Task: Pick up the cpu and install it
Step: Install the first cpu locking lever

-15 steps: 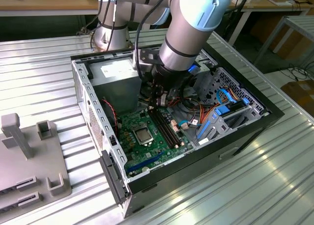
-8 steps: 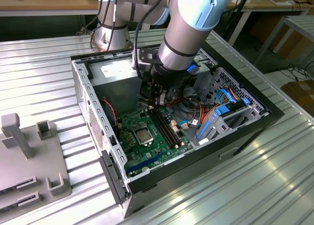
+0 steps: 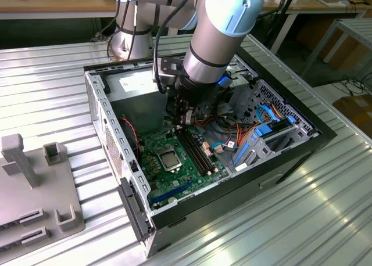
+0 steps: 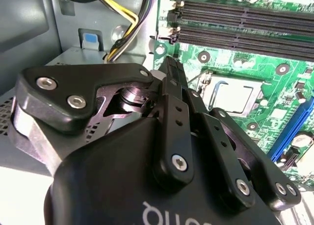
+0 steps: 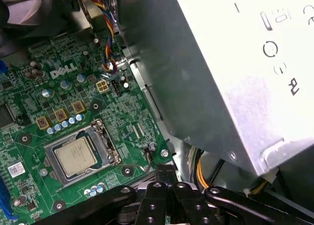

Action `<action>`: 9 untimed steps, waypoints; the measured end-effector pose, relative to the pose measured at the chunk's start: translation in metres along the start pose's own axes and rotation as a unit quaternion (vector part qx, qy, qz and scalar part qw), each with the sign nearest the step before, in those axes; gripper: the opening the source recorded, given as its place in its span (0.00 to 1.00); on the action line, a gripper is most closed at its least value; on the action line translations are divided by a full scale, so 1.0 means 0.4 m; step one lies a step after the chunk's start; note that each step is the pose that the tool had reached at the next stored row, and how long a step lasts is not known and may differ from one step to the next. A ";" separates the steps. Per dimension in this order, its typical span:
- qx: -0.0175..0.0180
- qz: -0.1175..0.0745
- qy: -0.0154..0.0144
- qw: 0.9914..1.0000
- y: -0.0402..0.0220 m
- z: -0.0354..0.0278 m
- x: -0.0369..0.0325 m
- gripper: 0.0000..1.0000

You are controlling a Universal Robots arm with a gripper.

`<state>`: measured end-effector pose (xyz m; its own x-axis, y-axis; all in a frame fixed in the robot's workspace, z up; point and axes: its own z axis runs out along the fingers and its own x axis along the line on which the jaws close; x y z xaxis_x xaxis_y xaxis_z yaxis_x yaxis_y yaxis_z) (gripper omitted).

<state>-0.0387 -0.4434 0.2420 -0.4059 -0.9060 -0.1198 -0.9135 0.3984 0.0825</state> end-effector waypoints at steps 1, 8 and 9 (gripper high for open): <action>0.000 0.000 0.000 1.000 0.003 0.000 0.001 0.11; 0.000 0.000 0.000 1.000 0.004 -0.001 0.009 0.11; 0.000 0.000 0.000 1.000 0.004 -0.001 0.011 0.11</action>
<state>-0.0420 -0.4467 0.2421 -0.4061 -0.9059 -0.1197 -0.9134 0.3986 0.0824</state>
